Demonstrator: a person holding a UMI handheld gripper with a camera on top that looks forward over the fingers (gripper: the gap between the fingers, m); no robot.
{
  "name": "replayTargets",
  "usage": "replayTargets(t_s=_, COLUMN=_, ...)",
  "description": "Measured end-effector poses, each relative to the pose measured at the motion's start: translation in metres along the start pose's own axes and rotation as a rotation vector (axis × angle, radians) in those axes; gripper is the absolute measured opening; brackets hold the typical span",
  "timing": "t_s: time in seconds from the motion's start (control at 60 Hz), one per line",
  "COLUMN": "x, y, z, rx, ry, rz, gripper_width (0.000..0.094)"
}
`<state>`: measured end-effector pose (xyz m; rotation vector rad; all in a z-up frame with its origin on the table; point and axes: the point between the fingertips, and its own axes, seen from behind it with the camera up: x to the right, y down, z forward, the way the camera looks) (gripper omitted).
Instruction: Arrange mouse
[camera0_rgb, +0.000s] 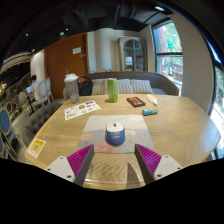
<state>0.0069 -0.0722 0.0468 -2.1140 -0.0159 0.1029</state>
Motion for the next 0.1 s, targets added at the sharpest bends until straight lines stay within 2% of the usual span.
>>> replayTargets(t_s=0.1, x=0.009, y=0.018, z=-0.040, rx=0.012, ry=0.005, rz=0.020, gripper_width=0.0841)
